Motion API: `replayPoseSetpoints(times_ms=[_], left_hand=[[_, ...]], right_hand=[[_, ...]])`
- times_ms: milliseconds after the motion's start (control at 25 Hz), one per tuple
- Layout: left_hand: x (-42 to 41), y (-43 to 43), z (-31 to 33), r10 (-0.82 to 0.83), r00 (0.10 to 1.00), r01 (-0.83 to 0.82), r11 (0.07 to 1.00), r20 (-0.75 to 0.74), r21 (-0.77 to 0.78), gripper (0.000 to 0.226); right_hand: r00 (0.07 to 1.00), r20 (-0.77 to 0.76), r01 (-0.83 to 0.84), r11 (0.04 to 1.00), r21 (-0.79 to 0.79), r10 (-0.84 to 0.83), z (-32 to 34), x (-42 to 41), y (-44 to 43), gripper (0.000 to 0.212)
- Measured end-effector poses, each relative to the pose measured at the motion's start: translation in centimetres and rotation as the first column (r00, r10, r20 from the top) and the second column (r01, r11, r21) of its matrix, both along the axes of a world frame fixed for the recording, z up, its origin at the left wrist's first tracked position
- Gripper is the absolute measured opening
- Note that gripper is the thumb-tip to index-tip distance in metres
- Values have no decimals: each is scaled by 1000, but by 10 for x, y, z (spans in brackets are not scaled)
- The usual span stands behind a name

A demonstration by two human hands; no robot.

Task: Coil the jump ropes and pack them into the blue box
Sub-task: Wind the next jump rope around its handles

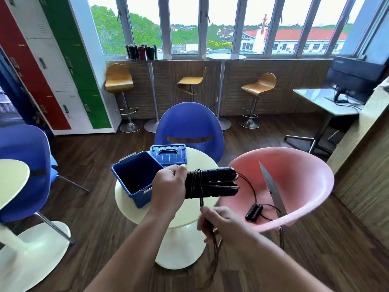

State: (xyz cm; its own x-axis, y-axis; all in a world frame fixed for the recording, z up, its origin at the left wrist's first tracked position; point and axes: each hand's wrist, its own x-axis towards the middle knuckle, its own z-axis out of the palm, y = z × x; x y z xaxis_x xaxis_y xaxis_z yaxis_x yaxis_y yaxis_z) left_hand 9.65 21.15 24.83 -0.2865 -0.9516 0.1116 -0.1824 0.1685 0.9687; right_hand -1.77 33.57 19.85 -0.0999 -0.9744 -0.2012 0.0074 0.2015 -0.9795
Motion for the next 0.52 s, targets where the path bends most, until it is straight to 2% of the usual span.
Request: replayPoseSetpoints(times_ms=[40,160,240,320,400,520], left_hand=[[1,2,3,-62,998,63,998,-18,26,44],[8,3,10,-307,950,305,951,56,46,35],[13,0,10,-472,869,471,881,147,43,31],[20,-5,6,-566,772,578,814,288,52,30],[28,-12,3,-532,724,582,813,439,25,28],[37,-22,3,-327,743,491,859,584,-143,30]], right_hand=[[999,-31,-33,999,17,33,3,-13,-1,44],[939,-313,-101,985,138,140,19,-50,-9,16],[895,-375,-191,967,169,243,37,-63,-23,11],[814,-480,-259,944,204,327,59,-68,-36,17],[818,-483,-233,947,221,313,76,-71,-44,16],[875,-432,-158,972,172,219,92,-58,-46,14]])
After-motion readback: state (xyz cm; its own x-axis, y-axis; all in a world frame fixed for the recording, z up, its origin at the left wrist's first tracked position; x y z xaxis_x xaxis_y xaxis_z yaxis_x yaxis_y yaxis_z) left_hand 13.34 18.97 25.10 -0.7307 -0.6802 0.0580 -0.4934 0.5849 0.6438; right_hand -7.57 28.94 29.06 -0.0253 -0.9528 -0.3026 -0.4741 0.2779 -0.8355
